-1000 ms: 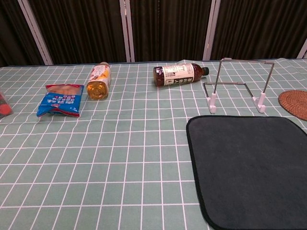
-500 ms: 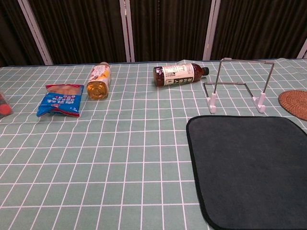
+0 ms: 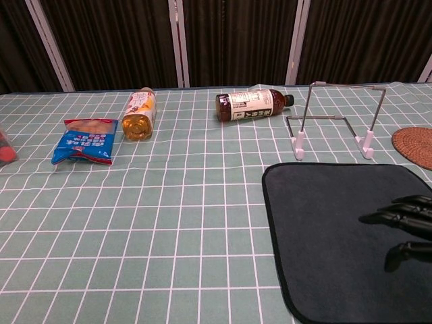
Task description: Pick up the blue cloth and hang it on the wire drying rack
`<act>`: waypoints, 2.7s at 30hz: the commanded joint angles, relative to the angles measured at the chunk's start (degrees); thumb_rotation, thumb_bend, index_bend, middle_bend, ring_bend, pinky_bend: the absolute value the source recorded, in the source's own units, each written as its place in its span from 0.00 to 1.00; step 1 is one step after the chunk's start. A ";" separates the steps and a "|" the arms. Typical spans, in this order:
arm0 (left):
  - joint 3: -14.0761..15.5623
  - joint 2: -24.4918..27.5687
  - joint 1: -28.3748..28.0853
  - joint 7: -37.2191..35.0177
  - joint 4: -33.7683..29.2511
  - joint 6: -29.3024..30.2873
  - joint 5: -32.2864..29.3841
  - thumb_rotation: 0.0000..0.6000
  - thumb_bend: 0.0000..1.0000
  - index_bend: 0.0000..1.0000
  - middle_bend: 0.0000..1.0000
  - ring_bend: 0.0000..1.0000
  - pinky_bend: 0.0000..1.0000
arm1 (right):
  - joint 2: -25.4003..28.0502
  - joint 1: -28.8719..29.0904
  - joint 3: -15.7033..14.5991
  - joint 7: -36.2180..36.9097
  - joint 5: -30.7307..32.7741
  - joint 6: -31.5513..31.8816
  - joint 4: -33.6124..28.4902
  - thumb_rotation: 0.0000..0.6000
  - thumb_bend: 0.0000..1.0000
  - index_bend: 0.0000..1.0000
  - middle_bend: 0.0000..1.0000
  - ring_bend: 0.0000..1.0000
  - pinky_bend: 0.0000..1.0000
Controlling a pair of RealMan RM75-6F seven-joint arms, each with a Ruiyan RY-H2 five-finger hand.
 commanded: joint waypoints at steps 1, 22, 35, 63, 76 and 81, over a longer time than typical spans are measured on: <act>-0.10 -0.09 0.00 0.16 0.17 -0.05 -0.11 1.00 0.00 0.00 0.00 0.00 0.00 | -1.18 0.70 -0.26 -1.24 -0.30 -1.13 1.02 1.00 0.19 0.32 0.00 0.00 0.00; -0.43 -0.44 -0.24 0.57 0.63 -1.30 -0.91 1.00 0.00 0.00 0.00 0.00 0.00 | -7.15 0.62 -1.90 -2.98 1.72 -1.50 7.26 1.00 0.19 0.36 0.00 0.00 0.00; -0.47 -0.58 -0.25 0.57 0.72 -1.64 -0.97 1.00 0.00 0.00 0.00 0.00 0.00 | -8.73 1.08 -2.24 -2.83 2.49 -0.47 10.02 1.00 0.20 0.37 0.00 0.00 0.00; -0.45 -0.69 -0.26 0.98 0.69 -2.14 -1.05 1.00 0.00 0.00 0.00 0.00 0.00 | -8.82 1.22 -2.82 -0.80 3.60 3.35 10.91 1.00 0.35 0.41 0.00 0.00 0.00; -0.32 -0.64 -0.22 0.92 0.67 -2.23 -0.69 1.00 0.00 0.00 0.00 0.00 0.00 | -9.50 1.10 -3.26 0.17 3.81 4.63 12.07 1.00 0.41 0.46 0.00 0.00 0.00; -0.37 -0.59 -0.20 0.69 0.71 -2.26 -0.72 1.00 0.00 0.00 0.00 0.00 0.00 | -9.98 1.13 -3.37 0.74 3.71 5.17 12.83 1.00 0.41 0.54 0.00 0.00 0.00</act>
